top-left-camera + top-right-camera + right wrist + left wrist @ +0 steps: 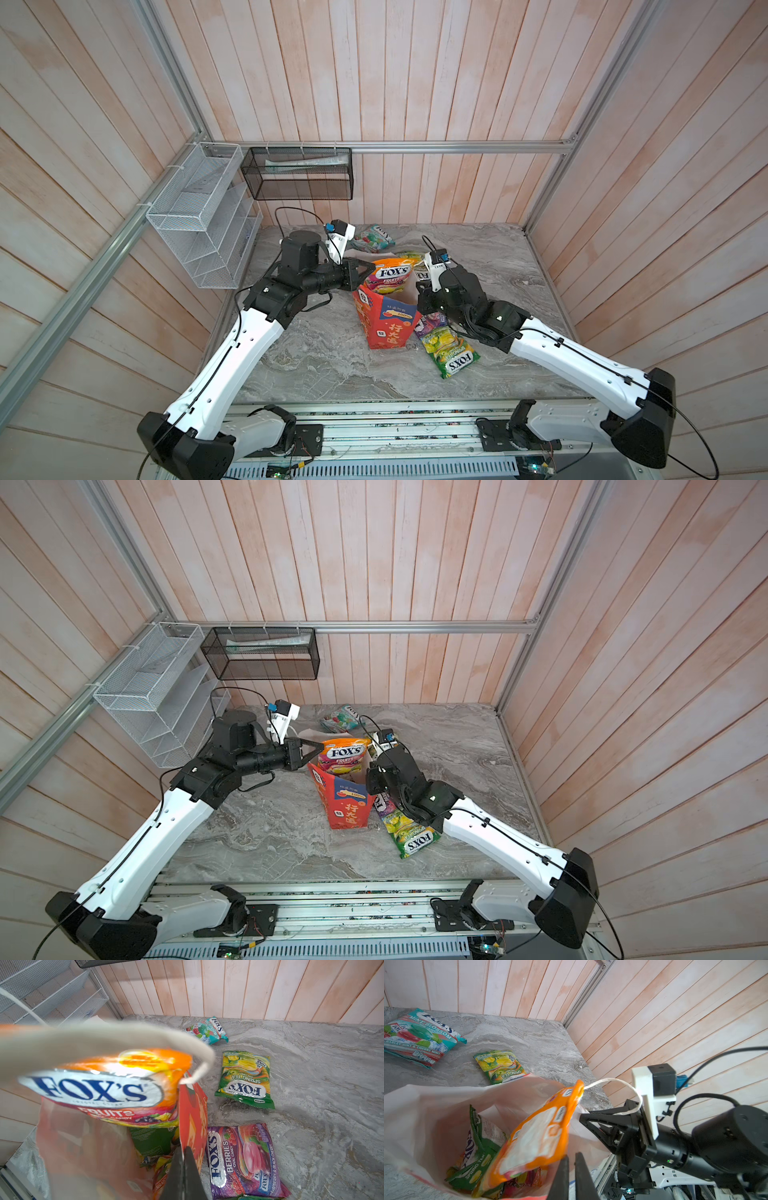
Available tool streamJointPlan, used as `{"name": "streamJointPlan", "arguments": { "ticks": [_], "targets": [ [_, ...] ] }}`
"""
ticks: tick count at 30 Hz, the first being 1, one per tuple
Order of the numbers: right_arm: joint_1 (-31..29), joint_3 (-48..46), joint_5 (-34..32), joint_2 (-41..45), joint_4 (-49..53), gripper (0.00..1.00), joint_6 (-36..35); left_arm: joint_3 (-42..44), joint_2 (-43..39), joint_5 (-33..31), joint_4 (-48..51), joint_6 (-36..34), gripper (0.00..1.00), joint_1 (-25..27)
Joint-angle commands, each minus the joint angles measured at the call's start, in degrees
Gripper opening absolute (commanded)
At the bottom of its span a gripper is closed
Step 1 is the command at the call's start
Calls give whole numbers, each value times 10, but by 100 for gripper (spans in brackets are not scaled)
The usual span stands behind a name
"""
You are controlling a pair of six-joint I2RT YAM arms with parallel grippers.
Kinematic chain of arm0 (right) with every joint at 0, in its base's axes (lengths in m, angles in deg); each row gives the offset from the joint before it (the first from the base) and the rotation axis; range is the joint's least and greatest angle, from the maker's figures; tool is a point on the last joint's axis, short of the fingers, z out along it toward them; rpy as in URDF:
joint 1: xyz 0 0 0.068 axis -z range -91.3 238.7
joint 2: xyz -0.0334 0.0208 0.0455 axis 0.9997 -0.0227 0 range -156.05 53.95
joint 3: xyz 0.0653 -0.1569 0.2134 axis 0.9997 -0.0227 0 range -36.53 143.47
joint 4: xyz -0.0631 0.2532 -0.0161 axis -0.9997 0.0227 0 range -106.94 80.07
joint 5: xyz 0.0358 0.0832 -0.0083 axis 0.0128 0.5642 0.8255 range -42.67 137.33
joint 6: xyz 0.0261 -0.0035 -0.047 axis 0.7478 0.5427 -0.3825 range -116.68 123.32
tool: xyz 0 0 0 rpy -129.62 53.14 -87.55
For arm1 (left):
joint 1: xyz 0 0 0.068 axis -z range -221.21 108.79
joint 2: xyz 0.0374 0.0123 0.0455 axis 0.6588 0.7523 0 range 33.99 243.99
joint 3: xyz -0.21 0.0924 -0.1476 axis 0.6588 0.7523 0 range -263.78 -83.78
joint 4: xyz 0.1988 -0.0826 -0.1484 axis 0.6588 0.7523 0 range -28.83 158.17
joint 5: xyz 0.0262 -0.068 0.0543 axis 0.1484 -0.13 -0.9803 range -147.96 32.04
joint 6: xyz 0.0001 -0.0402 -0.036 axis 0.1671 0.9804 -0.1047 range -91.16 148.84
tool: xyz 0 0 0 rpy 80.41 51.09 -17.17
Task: Place the snacks into the paper bag
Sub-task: 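Lower the orange packet into the bag and open the left gripper, then grasp the bag's rim with the left gripper beside the right gripper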
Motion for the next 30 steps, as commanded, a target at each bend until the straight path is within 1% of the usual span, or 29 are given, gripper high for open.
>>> {"name": "streamJointPlan", "arguments": {
  "ticks": [1,3,4,5,7,8,9,10,11,12,13,14,16,17,18,21,24,27,30],
  "targets": [
    [-3,12,-12,6,-16,0,-4,23,-16,-3,-33,22,12,0],
    [-2,13,-15,5,-16,0,-4,34,-28,-34,-35,39,11,0],
    [-2,11,-18,4,-17,0,-4,42,-34,-60,-36,46,14,0],
    [-3,12,-20,3,-18,0,-5,51,-43,-82,-38,52,21,0],
    [-3,13,-21,-1,-16,0,-5,61,-54,-90,-45,50,33,0],
    [-3,14,-21,-3,-15,0,-5,59,-57,-89,-41,46,36,1],
    [-3,14,-21,-4,-15,0,-5,57,-58,-93,-32,40,37,6],
    [-3,14,-20,-5,-14,0,-5,52,-61,-111,-19,29,39,19],
    [-4,15,-20,-5,-14,0,-5,49,-64,-146,-6,22,39,35],
    [-3,14,-22,-5,-13,0,-5,49,-70,-205,11,19,41,57],
    [-3,14,-24,-3,-13,0,-4,54,-80,-270,26,25,45,74],
    [-3,13,-25,-2,-13,0,-4,64,-91,-316,31,34,50,80],
    [-4,12,-28,-1,-15,0,-4,96,-127,-390,21,52,76,81],
    [-4,12,-29,-1,-14,0,-6,107,-141,-415,16,56,98,82],
    [-4,13,-29,-3,-14,0,-6,115,-153,-436,13,56,100,82],
    [-5,16,-30,-5,-10,0,-7,117,-161,-467,23,52,100,82],
    [-8,14,-37,-4,-12,0,-7,131,-150,-469,19,62,100,82],
    [-8,16,-40,-11,-9,0,-10,127,-116,-461,25,80,100,84],
    [-13,19,-44,-15,-8,0,-11,127,-80,-460,9,82,100,101]
  ]
}}
